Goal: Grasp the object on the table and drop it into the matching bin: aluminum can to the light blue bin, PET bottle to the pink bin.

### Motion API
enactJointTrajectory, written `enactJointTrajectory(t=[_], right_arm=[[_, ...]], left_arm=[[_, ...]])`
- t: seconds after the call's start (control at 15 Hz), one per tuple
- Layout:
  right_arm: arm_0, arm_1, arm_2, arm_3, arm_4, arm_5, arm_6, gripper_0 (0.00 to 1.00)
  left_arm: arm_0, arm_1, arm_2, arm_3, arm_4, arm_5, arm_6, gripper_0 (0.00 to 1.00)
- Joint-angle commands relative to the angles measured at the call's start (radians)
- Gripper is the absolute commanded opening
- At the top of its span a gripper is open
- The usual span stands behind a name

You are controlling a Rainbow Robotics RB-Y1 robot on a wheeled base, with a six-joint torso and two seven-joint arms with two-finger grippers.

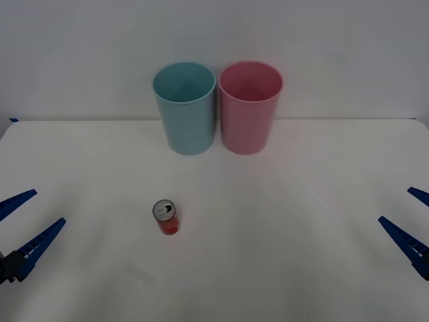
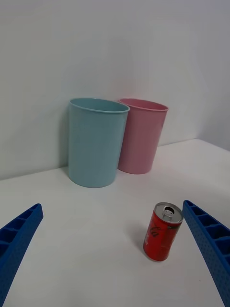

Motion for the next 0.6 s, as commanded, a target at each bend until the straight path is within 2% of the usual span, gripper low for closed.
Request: enactJointTrajectory(t=[0.07,0.2,0.6], right_arm=[[0.0,0.0,0.0,0.0,0.0,0.0,0.0,1.0],[0.0,0.0,0.0,0.0,0.0,0.0,0.0,1.0],[0.0,0.0,0.0,0.0,0.0,0.0,0.0,1.0]], left_arm=[[0.0,0.0,0.0,0.0,0.0,0.0,0.0,1.0],[-0.015,-0.027,0.003,0.031,0.021,-0.002,-0.006,1.0],[-0.001,-0.021,-0.005,0.034,-0.006,-0.009,-0.025,1.0]])
